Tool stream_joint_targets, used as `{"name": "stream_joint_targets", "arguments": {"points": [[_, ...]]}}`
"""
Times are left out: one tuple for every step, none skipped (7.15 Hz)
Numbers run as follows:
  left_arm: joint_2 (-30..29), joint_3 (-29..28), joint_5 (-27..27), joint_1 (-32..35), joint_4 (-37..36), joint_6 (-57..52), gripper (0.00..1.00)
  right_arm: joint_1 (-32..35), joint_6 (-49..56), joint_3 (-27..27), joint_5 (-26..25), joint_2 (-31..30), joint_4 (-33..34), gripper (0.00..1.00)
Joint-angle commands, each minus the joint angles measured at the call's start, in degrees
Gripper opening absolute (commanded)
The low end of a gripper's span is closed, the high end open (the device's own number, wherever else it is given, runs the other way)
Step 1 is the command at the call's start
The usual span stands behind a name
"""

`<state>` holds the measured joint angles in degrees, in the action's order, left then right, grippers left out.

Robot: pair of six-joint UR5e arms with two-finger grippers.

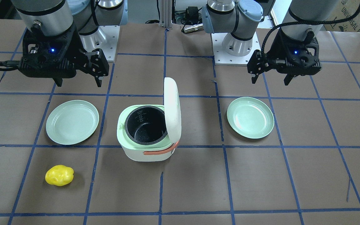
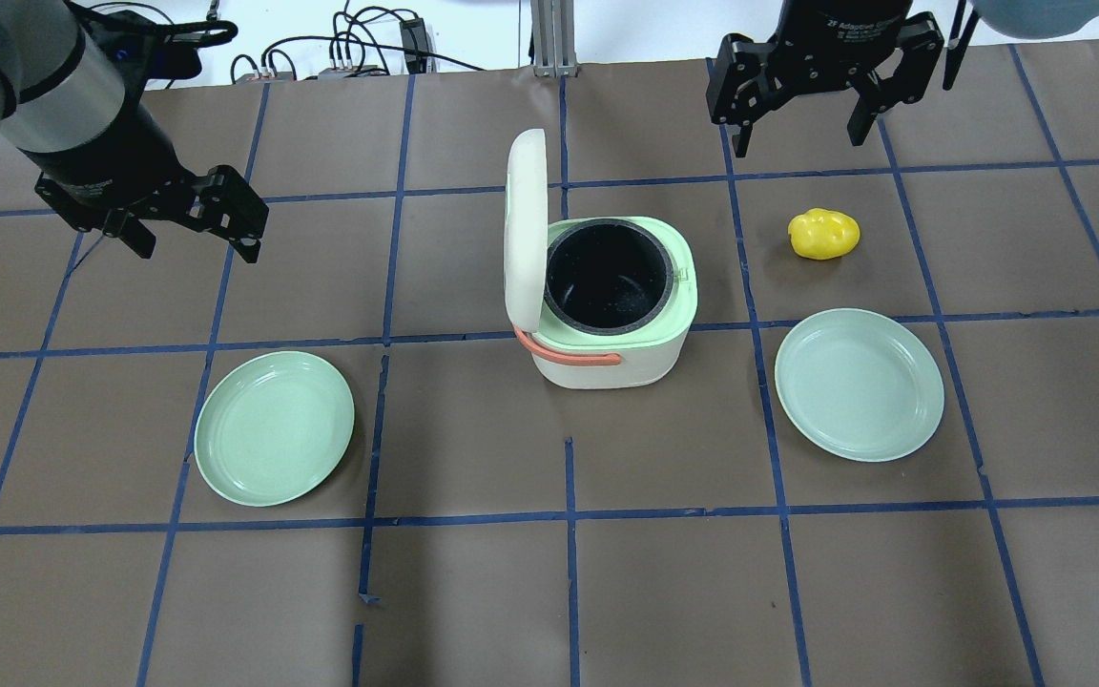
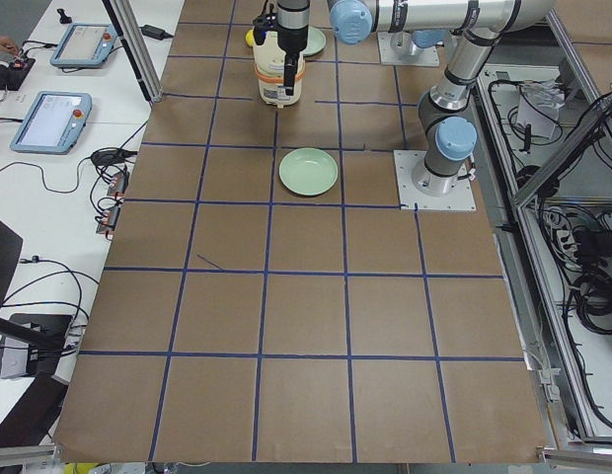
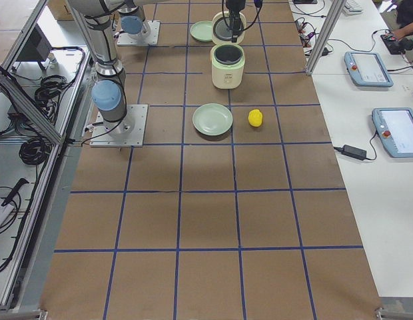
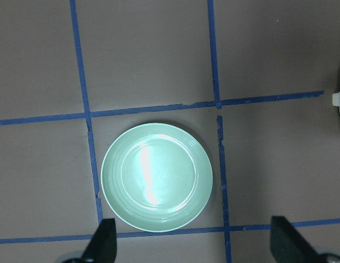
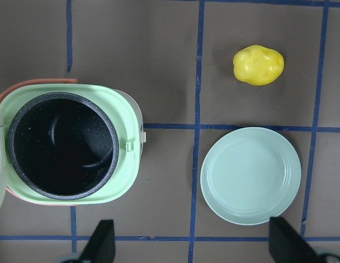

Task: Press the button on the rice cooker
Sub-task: 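Lift the right gripper away as the cooker lid springs open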

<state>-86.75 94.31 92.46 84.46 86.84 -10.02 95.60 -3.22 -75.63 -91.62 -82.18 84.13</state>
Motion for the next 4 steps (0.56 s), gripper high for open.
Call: {"name": "stream_joint_targets", "arguments": {"points": [[0.00,0.00,0.00,0.00,0.00,0.00,1.00,-0.33,1.02,-0.05,0.75,0.00,0.07,1.00],[0.00,0.00,0.00,0.00,0.00,0.00,1.00,-0.33,1.02,-0.05,0.83,0.00,0.07,1.00],[0.00,0.00,0.00,0.00,0.00,0.00,1.00,-0.33,1.02,0.04,0.92,0.09,0.33,1.00],[0.00,0.00,0.00,0.00,0.00,0.00,1.00,-0.33,1.02,0.04,0.92,0.00,0.34,1.00]]}}
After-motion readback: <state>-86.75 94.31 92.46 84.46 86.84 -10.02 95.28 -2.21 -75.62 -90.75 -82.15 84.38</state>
